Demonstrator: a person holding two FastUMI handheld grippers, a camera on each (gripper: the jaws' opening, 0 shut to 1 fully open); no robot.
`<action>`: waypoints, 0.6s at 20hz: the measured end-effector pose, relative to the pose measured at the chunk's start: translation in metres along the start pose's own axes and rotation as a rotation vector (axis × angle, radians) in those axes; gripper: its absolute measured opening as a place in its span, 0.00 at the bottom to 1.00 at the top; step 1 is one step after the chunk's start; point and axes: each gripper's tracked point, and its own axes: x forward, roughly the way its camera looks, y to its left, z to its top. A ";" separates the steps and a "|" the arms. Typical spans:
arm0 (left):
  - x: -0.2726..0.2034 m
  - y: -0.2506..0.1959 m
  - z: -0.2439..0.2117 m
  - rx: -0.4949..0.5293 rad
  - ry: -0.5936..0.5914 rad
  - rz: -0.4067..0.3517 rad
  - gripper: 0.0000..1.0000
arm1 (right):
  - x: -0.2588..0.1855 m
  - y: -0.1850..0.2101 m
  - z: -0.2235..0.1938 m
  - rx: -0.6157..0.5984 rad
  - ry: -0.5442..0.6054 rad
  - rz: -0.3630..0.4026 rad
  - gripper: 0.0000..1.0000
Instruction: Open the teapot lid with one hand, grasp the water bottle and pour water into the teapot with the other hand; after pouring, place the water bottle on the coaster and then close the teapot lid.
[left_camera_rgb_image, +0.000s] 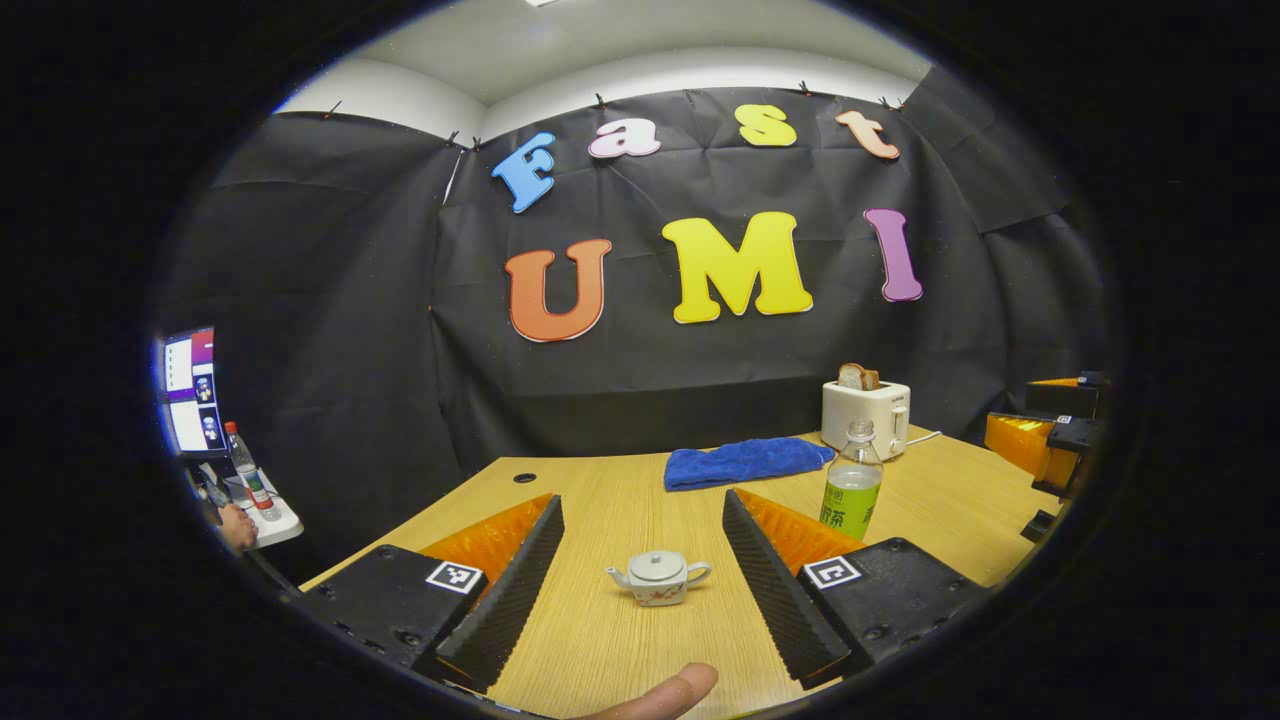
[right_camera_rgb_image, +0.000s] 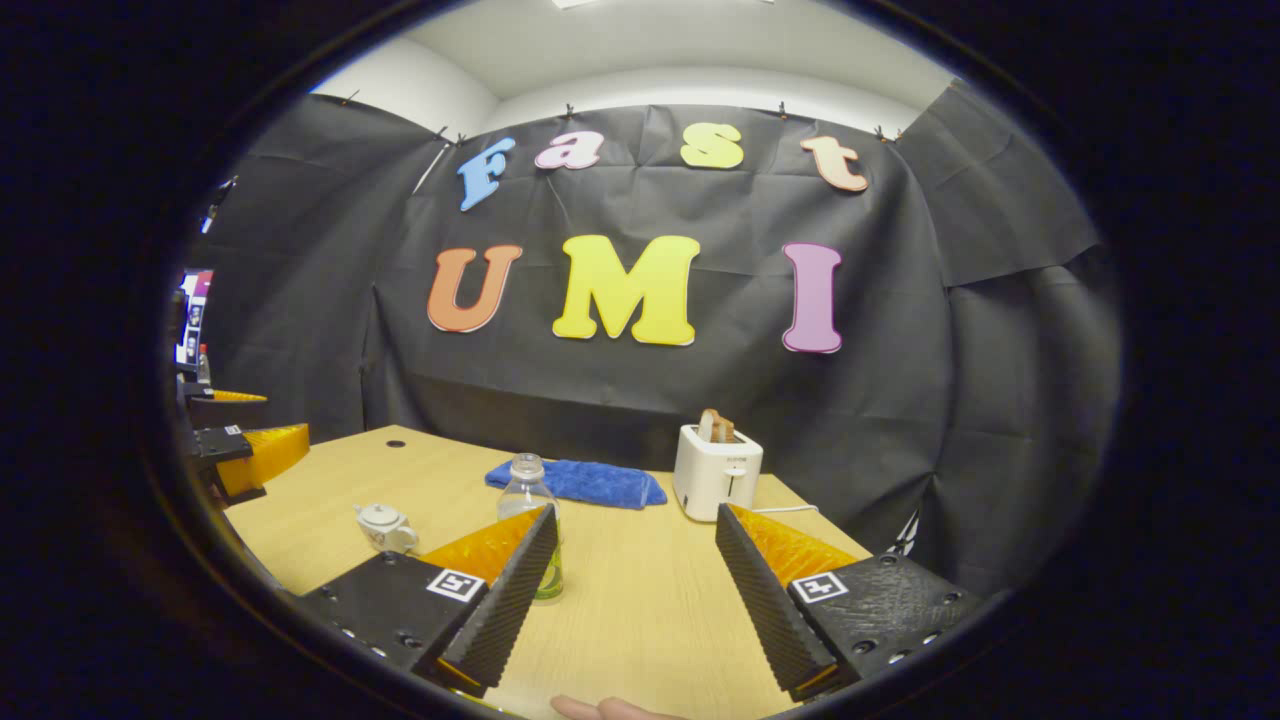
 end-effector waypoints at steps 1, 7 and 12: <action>0.001 0.001 -0.001 -0.002 0.002 0.003 1.00 | 0.000 0.001 0.000 0.000 -0.003 0.000 0.97; 0.005 0.006 -0.008 -0.013 0.024 0.016 1.00 | 0.003 0.005 -0.006 -0.013 0.016 0.007 0.97; 0.014 0.009 -0.015 -0.028 0.036 0.011 1.00 | 0.006 0.009 -0.010 -0.029 0.023 0.010 0.95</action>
